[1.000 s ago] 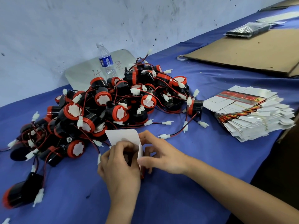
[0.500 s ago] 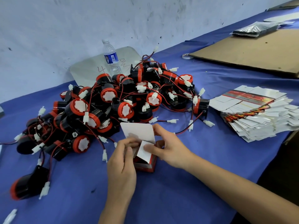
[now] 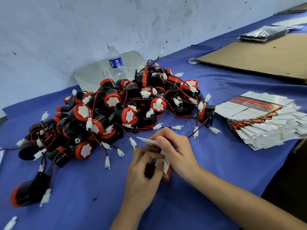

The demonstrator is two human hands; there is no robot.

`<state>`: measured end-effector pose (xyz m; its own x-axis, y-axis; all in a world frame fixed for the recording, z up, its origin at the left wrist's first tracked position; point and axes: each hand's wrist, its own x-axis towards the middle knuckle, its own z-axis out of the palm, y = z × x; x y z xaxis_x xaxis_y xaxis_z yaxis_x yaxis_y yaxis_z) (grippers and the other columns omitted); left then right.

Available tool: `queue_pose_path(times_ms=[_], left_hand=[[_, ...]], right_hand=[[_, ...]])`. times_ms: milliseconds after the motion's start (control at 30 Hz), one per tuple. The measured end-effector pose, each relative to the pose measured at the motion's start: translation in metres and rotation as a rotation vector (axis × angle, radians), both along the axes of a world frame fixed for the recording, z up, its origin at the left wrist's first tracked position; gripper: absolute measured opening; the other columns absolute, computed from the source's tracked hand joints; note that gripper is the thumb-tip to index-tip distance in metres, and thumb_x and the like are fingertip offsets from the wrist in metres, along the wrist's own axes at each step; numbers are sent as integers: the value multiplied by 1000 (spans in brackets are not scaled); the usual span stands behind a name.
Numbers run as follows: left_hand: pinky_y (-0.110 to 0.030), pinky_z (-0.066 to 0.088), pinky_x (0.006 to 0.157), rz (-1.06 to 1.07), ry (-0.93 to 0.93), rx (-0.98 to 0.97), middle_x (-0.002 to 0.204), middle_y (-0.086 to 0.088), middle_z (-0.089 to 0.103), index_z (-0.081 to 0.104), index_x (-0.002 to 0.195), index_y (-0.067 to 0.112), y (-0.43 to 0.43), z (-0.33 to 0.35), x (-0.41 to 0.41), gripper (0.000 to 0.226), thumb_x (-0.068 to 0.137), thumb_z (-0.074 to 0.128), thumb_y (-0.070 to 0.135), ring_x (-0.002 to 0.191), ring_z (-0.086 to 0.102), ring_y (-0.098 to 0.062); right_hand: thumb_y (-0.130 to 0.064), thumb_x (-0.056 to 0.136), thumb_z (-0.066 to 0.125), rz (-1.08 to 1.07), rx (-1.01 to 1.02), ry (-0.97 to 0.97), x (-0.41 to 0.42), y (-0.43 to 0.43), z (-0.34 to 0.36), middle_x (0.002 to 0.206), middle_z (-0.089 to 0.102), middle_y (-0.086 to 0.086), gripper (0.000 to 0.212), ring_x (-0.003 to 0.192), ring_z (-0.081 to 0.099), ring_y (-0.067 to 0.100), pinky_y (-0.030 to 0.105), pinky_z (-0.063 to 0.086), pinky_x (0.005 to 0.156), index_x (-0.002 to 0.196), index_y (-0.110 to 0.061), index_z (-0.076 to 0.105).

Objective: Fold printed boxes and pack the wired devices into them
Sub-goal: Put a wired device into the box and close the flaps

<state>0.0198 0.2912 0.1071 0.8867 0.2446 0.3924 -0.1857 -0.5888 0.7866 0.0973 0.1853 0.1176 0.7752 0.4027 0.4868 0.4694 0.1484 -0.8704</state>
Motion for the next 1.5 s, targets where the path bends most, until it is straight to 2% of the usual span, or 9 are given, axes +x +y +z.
queue_pose_path(times_ms=[133, 300, 400, 500, 700, 900, 1100, 1233, 1500], left_hand=[[-10, 45, 77, -77, 25, 64, 109, 13, 56, 63, 99, 38, -1, -1, 0, 23, 76, 63, 42, 100, 60, -5], [-10, 45, 82, -81, -16, 150, 113, 15, 51, 63, 102, 28, 1, -7, 3, 33, 72, 74, 36, 105, 57, -4], [-31, 50, 91, -22, -25, 180, 115, 16, 48, 66, 102, 28, 0, -10, 3, 33, 75, 69, 45, 107, 57, -13], [-52, 48, 93, 109, -64, 221, 111, 20, 46, 69, 97, 26, -1, -12, 4, 27, 74, 73, 39, 104, 57, -17], [-4, 38, 76, 237, -158, 232, 93, 17, 42, 60, 77, 21, -6, -14, 5, 28, 67, 85, 12, 85, 48, -3], [-2, 40, 79, 312, -115, -50, 107, 10, 45, 52, 104, 30, 10, -13, 1, 52, 68, 84, 10, 98, 51, 8], [-14, 48, 80, 288, -76, -122, 106, 15, 54, 60, 105, 35, 13, -12, 1, 40, 77, 78, 12, 98, 58, 1], [-5, 44, 75, 319, -117, -134, 99, 10, 61, 68, 99, 29, 19, -11, 0, 27, 86, 69, 5, 94, 59, 4], [-9, 46, 71, 321, -133, -85, 95, 9, 63, 68, 94, 31, 20, -12, 1, 20, 87, 67, 12, 89, 60, -3]], right_hand=[[-16, 90, 50, -20, -39, 5, 3, -4, -2, 88, 70, 4, 23, 81, 66, 15, 29, 52, 73, 99, -3, 67], [-11, 93, 54, -48, -113, -13, 7, -5, -4, 91, 73, -4, 24, 85, 69, 13, 33, 56, 73, 112, -16, 68], [-4, 95, 55, -70, -141, -57, 12, -5, -6, 90, 69, -18, 27, 80, 65, -5, 10, 47, 70, 114, -16, 70], [-8, 95, 57, -76, -207, -109, 14, -6, -8, 93, 72, -11, 24, 78, 64, -8, 9, 45, 71, 112, -16, 72], [-3, 94, 58, 22, -287, -169, 13, -4, -8, 113, 71, -8, 30, 114, 60, 4, 34, 45, 102, 115, -20, 71], [-3, 89, 64, 114, -306, -154, 14, -7, -11, 118, 65, -12, 27, 122, 49, -1, 23, 41, 103, 112, -14, 72], [-4, 89, 65, 117, -350, -215, 15, -6, -14, 122, 65, -9, 27, 126, 48, 3, 22, 41, 105, 114, -13, 71], [-7, 92, 63, 86, -402, -285, 15, -5, -15, 124, 64, -6, 24, 127, 50, 7, 17, 33, 108, 113, -13, 71], [-5, 89, 62, 97, -379, -220, 17, -9, -16, 117, 69, -6, 19, 123, 54, 4, 41, 29, 115, 105, -13, 71]])
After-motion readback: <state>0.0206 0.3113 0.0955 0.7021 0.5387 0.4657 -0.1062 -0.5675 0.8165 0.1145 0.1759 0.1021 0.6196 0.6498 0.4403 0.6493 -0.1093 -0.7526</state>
